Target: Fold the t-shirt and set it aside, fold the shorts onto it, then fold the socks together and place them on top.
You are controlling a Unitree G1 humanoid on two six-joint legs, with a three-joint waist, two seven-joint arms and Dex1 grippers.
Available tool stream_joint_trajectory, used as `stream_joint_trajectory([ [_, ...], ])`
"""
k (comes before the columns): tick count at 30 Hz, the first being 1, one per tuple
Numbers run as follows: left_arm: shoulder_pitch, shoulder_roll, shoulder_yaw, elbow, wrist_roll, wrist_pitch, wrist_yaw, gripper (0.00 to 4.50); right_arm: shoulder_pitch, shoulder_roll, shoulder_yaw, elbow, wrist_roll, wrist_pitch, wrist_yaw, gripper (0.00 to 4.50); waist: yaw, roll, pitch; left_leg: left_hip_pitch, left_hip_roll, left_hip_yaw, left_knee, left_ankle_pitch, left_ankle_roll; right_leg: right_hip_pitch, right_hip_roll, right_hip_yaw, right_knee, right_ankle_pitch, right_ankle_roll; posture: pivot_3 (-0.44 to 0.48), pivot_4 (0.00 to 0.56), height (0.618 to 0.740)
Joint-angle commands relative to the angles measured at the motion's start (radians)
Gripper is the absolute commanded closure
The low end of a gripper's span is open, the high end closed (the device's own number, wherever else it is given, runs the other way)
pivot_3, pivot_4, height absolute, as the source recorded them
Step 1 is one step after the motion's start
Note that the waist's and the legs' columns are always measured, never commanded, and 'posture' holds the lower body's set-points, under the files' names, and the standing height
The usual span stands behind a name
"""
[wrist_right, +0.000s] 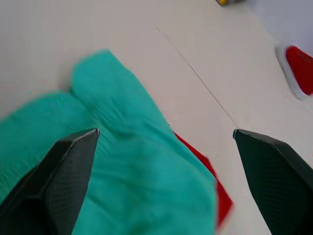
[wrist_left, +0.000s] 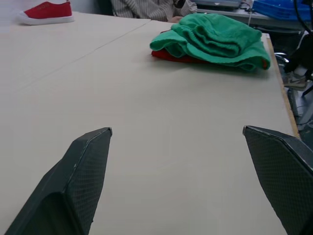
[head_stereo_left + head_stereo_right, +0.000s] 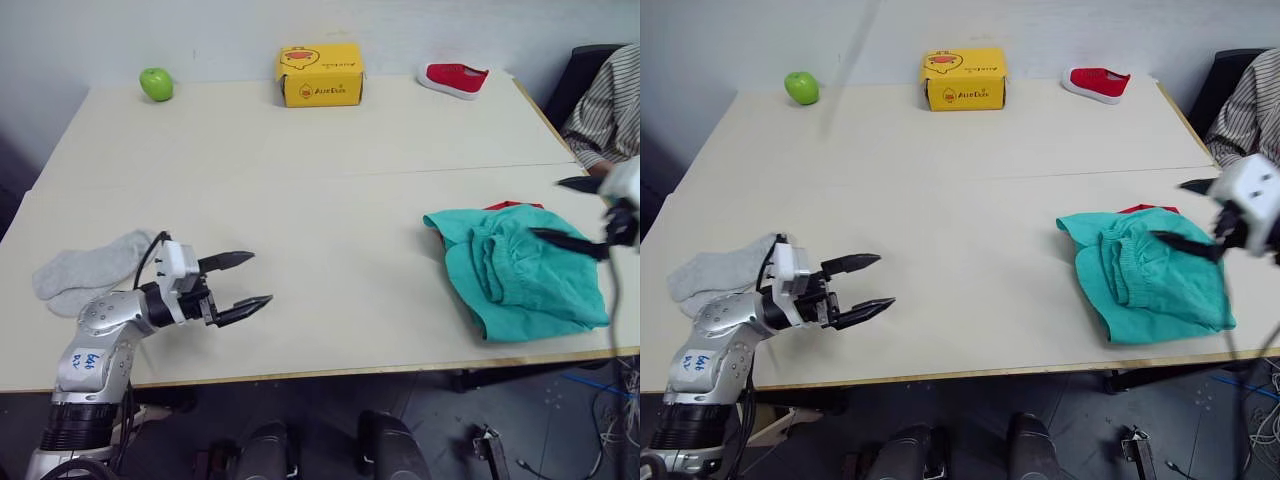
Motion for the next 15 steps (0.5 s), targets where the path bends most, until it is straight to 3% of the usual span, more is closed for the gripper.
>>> stream_joint_trajectory([
  [1, 0.037, 0.016, 0.070, 0.002, 0.008, -0.043, 0.027, 0.00, 0.072, 0.081, -0.014, -0.216, 0.052, 0.042, -0.082, 0.04, 0.004, 0.000, 0.000, 0.000, 0.000, 0.000, 0.000, 0.000, 0.000, 0.000, 0.000, 0.000, 0.000, 0.000, 0.000, 0.000, 0.150, 0.740],
  [2, 0.055, 0.017, 0.092, 0.002, 0.009, -0.051, 0.039, 0.00, 0.086, 0.127, 0.001, -0.254, 0.058, 0.053, -0.112, 0.04, -0.002, 0.002, 0.000, -0.002, -0.005, -0.005, -0.002, -0.001, 0.001, 0.004, -0.003, -0.003, -0.002, 0.000, 0.000, 0.000, 0.150, 0.740],
  [6, 0.163, 0.019, 0.195, -0.031, 0.010, -0.059, 0.112, 0.00, 0.124, 0.267, 0.093, -0.343, 0.057, 0.084, -0.158, 0.04, -0.023, 0.004, 0.002, -0.004, -0.037, -0.062, -0.022, 0.020, 0.009, 0.032, -0.035, -0.060, -0.008, -0.002, 0.006, 0.000, 0.150, 0.740],
  [8, 0.227, 0.011, 0.262, -0.033, 0.019, -0.077, 0.162, 0.00, 0.127, 0.319, 0.127, -0.340, 0.033, 0.052, -0.175, 0.04, -0.020, 0.003, 0.002, -0.005, -0.054, -0.096, -0.027, 0.030, 0.010, 0.048, -0.043, -0.070, -0.009, -0.007, 0.014, 0.000, 0.150, 0.740],
  [11, 0.334, -0.005, 0.367, -0.023, 0.010, -0.067, 0.227, 0.00, 0.139, 0.375, 0.153, -0.320, -0.004, -0.036, -0.193, 0.04, -0.008, 0.005, 0.005, -0.007, -0.084, -0.140, -0.036, 0.042, 0.016, 0.058, -0.053, -0.053, 0.000, -0.020, 0.036, 0.000, 0.150, 0.740],
  [12, 0.381, -0.018, 0.415, -0.015, 0.005, -0.065, 0.254, 0.00, 0.147, 0.387, 0.158, -0.313, -0.007, -0.069, -0.185, 0.04, 0.004, 0.004, 0.005, -0.007, -0.083, -0.144, -0.033, 0.046, 0.011, 0.050, -0.047, -0.029, 0.006, -0.023, 0.041, 0.000, 0.150, 0.740],
  [15, 0.519, -0.074, 0.549, 0.011, 0.001, -0.080, 0.328, 0.00, 0.180, 0.415, 0.161, -0.288, -0.013, -0.166, -0.166, 0.04, 0.027, 0.002, 0.006, -0.008, -0.079, -0.134, -0.035, 0.047, 0.003, 0.057, -0.040, -0.012, -0.005, -0.031, 0.038, 0.000, 0.150, 0.740],
])
